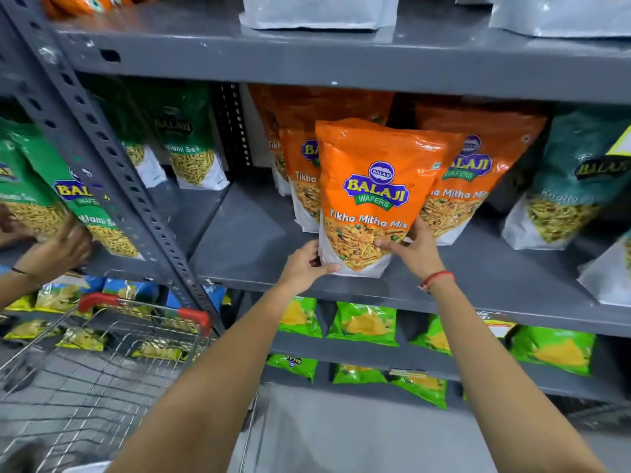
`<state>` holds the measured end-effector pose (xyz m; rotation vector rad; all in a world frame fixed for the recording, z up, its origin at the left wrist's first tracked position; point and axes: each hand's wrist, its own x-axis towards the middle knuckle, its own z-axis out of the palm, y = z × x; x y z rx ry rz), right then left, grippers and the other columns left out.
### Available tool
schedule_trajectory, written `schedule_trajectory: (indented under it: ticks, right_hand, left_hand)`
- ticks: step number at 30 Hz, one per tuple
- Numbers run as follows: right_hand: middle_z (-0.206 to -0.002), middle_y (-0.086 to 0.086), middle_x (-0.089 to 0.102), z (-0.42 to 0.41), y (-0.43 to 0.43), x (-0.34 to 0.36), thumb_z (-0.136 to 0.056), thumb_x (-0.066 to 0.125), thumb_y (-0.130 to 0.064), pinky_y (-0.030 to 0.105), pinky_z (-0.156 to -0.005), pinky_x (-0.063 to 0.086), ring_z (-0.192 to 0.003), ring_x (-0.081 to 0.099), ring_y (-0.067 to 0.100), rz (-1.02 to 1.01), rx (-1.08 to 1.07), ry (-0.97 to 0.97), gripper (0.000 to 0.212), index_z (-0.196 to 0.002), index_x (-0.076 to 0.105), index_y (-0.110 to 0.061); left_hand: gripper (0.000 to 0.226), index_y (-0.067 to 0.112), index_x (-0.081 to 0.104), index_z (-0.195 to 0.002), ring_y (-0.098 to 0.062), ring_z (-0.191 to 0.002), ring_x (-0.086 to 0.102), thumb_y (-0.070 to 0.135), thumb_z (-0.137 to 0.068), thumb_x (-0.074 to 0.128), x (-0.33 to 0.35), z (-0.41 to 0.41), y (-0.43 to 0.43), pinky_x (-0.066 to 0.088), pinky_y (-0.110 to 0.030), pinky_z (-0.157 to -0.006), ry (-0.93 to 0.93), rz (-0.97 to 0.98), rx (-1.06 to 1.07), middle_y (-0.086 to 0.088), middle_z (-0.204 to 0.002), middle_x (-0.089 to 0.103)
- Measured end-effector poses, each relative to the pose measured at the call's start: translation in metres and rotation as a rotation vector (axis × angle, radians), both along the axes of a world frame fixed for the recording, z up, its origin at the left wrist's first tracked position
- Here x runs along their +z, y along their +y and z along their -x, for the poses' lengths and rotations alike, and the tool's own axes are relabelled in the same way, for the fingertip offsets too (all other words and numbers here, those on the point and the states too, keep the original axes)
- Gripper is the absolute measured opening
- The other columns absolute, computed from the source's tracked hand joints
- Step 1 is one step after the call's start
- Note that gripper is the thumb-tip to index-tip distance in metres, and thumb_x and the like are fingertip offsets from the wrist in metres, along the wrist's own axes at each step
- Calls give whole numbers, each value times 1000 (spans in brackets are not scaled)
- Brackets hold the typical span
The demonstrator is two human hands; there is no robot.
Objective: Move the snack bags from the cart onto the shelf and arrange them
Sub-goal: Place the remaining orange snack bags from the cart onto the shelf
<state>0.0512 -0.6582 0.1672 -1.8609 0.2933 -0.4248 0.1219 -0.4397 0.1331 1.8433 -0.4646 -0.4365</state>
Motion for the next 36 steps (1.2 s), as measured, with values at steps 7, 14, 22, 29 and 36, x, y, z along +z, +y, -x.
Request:
schedule_trajectory:
  ticks: [7, 14, 22, 29, 36]
  right_hand:
    - [-126, 5, 58, 18, 15, -6, -69, 81, -24, 30, -91, 47, -111, 55, 15, 57, -80, 4, 74, -130, 41, -16]
    - [-112, 19, 56, 62, 102, -45, -81, 67, -32, 39, -90, 39, -107, 50, 35, 418, -385, -23, 56, -126, 48, -5]
    - [-106, 20, 62, 56, 270, -63, -81, 66, -17, 30, -95, 34, -104, 48, 27, 528, 246, -88, 32, -108, 60, -1]
    - [-122, 15, 55, 45, 403, -96, -85, 61, -21, 35, -97, 39, -117, 48, 30, 548, 815, 140, 36, -118, 56, -9]
    - [-129, 18, 49, 29, 518, -166, -84, 62, -21, 40, -104, 35, -125, 42, 32, 835, 1256, 435, 42, -123, 51, -10]
  left_hand:
    - [61, 15, 48, -129, -13, -117, 55, 25, -75, 76, -11, 8, -2, 44, -23, -94, -37, 16, 58, 4, -123, 58]
    - [26, -1, 65, -107, 3, -80, 65, 4, -82, 67, -4, 46, 56, 52, -22, -85, -59, 117, 277, -21, -108, 69]
    - [15, 4, 66, -98, -2, -70, 62, 8, -84, 65, -39, 128, 228, 49, -14, -69, 123, 126, 684, -7, -84, 67]
    - [23, -1, 65, -104, -21, -85, 55, 16, -88, 61, -121, 199, 369, 44, -34, -78, 459, -41, 1072, -13, -92, 62]
    - [27, 13, 53, -99, -24, -88, 48, 37, -89, 56, -206, 264, 415, 39, -28, -71, 1237, 10, 1083, -9, -94, 50]
